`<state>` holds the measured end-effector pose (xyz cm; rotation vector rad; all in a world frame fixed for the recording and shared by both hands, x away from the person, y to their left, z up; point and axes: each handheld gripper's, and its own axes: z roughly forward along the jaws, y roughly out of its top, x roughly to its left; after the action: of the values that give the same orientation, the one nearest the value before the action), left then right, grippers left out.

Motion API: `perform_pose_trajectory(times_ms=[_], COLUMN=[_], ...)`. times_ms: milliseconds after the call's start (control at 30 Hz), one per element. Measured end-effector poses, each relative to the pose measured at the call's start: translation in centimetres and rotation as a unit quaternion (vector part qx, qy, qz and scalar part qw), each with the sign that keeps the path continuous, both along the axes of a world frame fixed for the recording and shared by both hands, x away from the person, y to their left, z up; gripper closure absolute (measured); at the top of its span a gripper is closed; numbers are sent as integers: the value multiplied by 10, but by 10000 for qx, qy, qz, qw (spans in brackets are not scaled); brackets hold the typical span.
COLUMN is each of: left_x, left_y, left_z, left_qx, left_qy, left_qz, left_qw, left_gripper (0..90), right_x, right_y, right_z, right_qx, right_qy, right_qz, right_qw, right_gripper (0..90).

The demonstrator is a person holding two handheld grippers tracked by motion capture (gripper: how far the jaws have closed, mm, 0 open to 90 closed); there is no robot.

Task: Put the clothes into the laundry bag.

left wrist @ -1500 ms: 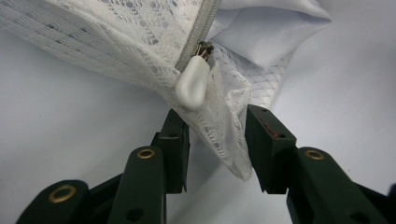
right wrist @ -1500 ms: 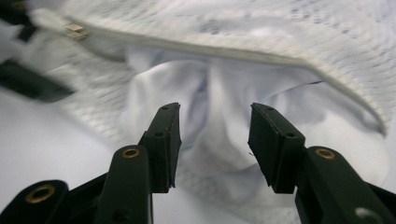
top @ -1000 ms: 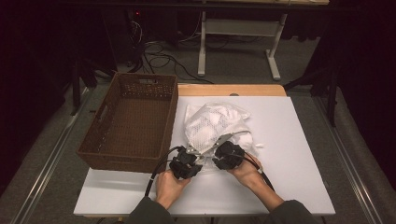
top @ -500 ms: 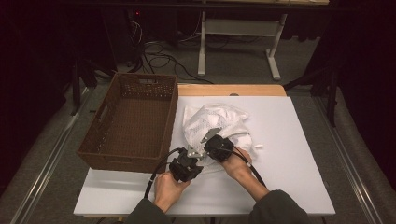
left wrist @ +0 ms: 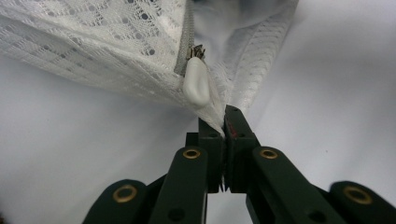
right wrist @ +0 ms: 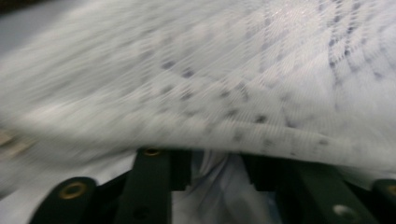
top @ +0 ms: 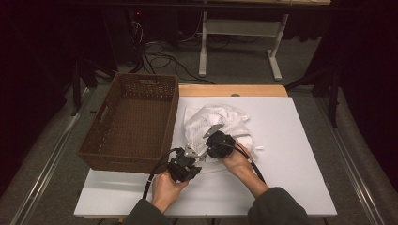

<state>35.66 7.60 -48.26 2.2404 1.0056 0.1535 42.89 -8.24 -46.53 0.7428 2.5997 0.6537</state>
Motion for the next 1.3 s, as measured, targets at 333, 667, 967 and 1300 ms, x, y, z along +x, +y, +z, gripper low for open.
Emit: perform_pose_trajectory(times_ms=[333,667,967,1300], left_x=[3,3,-1,2], left_y=[-6,-7,-5,-3], left_z=[-9,-9,-2,-4], left_qx=[40,67,5,84], left_qy=[149,171,114,123], left_qz=[80,-57,-120,-100], left_qw=[9998,9998,9999,9998], left_gripper=[715,873,881,874], right_x=[-28,-13,10,14], right_y=[-25,-13,1,-4], right_z=[4,-11,-3,-13], right_qx=[-162,-378,-172,-64], right_qy=[401,408,-409,-19], right_qz=[129,217,-243,-333], right_qw=[9990,9982,9987,9994], right_gripper=[443,868,874,616])
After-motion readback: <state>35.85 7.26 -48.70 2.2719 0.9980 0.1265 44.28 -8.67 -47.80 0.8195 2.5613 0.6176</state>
